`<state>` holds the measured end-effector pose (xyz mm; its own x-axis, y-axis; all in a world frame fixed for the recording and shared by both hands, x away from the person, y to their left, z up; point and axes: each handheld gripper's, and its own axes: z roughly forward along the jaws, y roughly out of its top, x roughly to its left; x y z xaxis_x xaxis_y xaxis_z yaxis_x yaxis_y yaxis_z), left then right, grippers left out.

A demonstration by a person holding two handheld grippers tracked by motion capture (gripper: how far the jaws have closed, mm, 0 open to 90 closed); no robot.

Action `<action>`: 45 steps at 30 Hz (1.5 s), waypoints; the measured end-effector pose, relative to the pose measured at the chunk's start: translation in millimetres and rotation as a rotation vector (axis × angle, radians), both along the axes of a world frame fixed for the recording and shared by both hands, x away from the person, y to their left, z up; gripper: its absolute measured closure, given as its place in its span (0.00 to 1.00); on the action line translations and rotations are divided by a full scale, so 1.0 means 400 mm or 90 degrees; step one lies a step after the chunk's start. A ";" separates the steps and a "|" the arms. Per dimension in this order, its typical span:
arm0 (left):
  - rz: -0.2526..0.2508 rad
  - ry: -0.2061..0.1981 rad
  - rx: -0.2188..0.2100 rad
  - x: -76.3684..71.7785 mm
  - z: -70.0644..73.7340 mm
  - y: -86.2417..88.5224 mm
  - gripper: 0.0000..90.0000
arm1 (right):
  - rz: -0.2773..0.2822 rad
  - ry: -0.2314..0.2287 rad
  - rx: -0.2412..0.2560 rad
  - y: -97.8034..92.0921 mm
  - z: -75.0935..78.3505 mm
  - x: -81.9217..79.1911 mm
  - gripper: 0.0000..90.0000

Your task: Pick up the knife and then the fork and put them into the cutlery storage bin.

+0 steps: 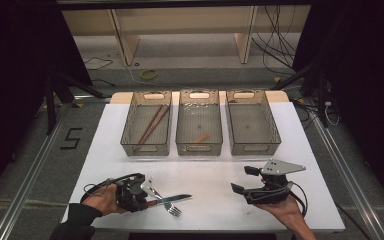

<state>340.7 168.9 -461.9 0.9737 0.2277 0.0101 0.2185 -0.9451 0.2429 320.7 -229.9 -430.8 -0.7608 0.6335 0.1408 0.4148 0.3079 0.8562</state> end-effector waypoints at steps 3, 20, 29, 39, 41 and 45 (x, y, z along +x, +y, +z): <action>-0.002 -0.002 -0.002 0.000 0.001 -0.002 0.85 | 0.001 0.000 -0.001 -0.001 0.000 0.000 0.26; -0.008 -0.021 -0.053 -0.009 0.043 -0.045 0.85 | 0.027 -0.016 -0.006 0.025 0.013 -0.005 0.26; -0.064 -0.021 -0.045 -0.007 0.071 -0.137 0.85 | 0.122 -0.060 -0.046 0.111 0.038 -0.016 0.26; -0.104 -0.018 -0.042 0.012 0.096 -0.215 0.85 | 0.197 -0.087 -0.120 0.192 0.026 -0.030 0.27; -0.109 -0.017 -0.043 0.014 0.099 -0.225 0.85 | 0.207 -0.095 -0.137 0.205 0.023 -0.033 0.28; -0.118 -0.012 -0.041 0.016 0.103 -0.240 0.85 | 0.229 -0.109 -0.171 0.228 0.013 -0.035 0.29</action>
